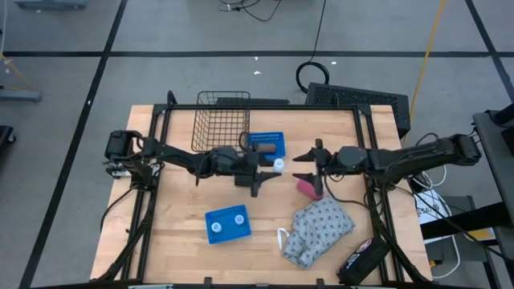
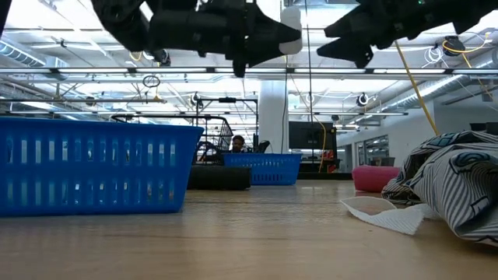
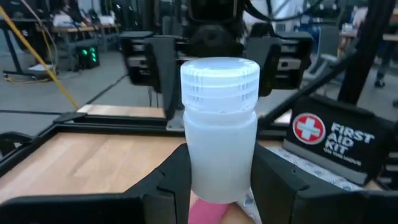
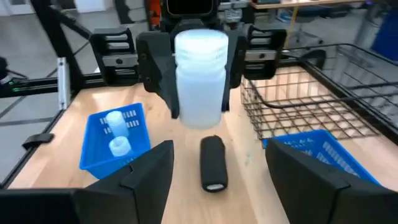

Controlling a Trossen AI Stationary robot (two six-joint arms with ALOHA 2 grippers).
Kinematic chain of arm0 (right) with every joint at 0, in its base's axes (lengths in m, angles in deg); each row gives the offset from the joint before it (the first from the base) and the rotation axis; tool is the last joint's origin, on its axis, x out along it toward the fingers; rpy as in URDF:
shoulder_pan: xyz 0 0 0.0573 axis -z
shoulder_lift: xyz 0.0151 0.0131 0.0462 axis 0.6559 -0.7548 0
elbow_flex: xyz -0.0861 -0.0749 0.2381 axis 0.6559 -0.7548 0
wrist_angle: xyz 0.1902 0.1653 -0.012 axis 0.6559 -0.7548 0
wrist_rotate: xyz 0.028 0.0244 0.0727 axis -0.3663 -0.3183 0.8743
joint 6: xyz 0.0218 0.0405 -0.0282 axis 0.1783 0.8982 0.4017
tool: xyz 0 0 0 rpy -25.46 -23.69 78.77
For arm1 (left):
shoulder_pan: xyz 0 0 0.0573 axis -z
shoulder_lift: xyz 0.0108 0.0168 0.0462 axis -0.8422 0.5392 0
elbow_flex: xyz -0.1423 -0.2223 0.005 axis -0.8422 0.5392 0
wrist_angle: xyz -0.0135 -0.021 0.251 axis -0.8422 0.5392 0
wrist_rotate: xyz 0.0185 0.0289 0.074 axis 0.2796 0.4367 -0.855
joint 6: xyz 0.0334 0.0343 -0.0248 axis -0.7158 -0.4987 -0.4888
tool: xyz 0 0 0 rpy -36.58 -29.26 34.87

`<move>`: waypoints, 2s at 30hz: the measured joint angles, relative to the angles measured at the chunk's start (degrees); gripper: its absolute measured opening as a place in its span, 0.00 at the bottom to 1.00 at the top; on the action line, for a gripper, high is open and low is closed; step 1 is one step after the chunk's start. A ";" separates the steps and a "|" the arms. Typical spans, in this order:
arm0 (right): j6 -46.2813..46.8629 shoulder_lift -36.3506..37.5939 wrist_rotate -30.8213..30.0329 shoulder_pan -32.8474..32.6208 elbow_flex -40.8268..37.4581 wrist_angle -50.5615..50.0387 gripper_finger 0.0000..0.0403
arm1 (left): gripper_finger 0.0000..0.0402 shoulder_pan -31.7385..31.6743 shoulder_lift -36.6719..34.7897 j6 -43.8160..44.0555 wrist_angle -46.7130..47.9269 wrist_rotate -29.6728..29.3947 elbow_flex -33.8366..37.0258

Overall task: Pick & Place Medicine items
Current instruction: Put the white medicine bottle into the bottom blue basket

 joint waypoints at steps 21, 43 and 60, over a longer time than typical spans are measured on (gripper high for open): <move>-2.02 -10.39 -1.63 0.00 -8.02 33.92 0.58 | 0.33 0.33 -0.02 -0.58 -7.82 -0.13 1.36; -2.09 -24.48 2.72 0.48 -5.60 53.47 0.53 | 0.33 0.38 4.09 0.44 -5.66 -1.16 0.09; -3.98 -21.23 2.70 0.68 -5.16 46.04 0.38 | 0.32 0.47 3.89 -2.01 -5.02 -1.99 -1.72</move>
